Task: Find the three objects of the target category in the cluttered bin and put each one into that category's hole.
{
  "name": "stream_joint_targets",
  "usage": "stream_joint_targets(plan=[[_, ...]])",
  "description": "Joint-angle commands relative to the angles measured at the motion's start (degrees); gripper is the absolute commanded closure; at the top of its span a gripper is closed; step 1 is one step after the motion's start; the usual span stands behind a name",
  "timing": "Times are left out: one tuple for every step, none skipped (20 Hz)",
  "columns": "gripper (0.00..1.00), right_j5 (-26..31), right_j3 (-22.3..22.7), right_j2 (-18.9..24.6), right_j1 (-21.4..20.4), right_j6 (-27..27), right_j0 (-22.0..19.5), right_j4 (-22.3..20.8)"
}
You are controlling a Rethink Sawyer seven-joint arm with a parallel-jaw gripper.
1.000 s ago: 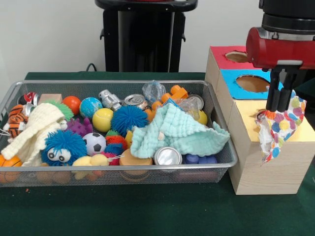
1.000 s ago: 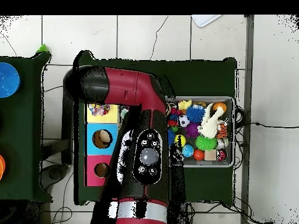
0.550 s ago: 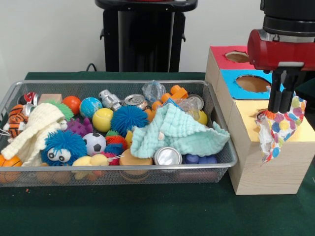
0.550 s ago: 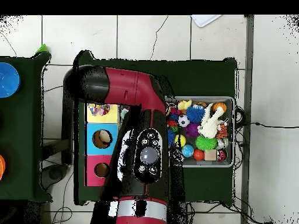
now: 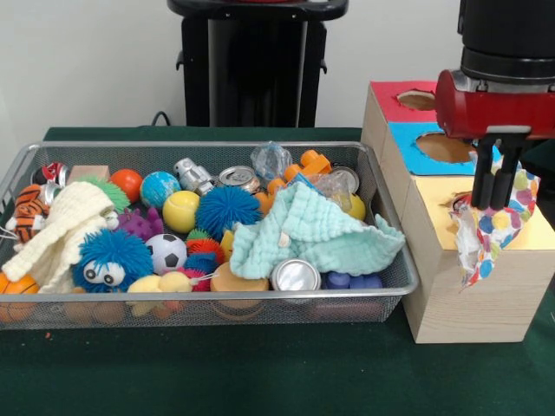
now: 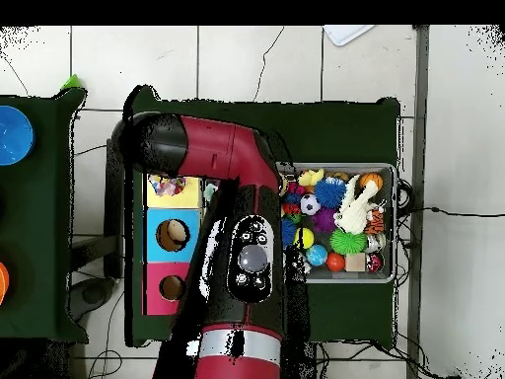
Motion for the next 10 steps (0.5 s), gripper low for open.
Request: stream_joint_targets(plan=[[1.00,3.06,6.26,4.17,2.90,12.28,-0.09,1.49],[1.00,2.99,6.31,4.09,2.99,12.19,-0.04,1.47],[1.00,3.13,6.24,3.93,3.11,12.03,0.05,1.34],[1.00,3.40,6.22,3.70,3.18,12.12,0.15,1.26],[1.00,3.66,6.19,3.47,3.25,12.20,0.25,1.18],[1.00,4.51,5.98,3.31,3.34,12.15,0.33,1.10],[1.00,5.15,5.95,3.35,3.33,12.18,0.32,1.21],[1.00,5.80,5.92,3.38,3.32,12.20,0.32,1.31],[1.00,6.65,5.81,3.44,3.31,12.26,0.32,1.46],[1.00,7.03,5.85,3.52,3.26,12.39,0.30,1.66]])
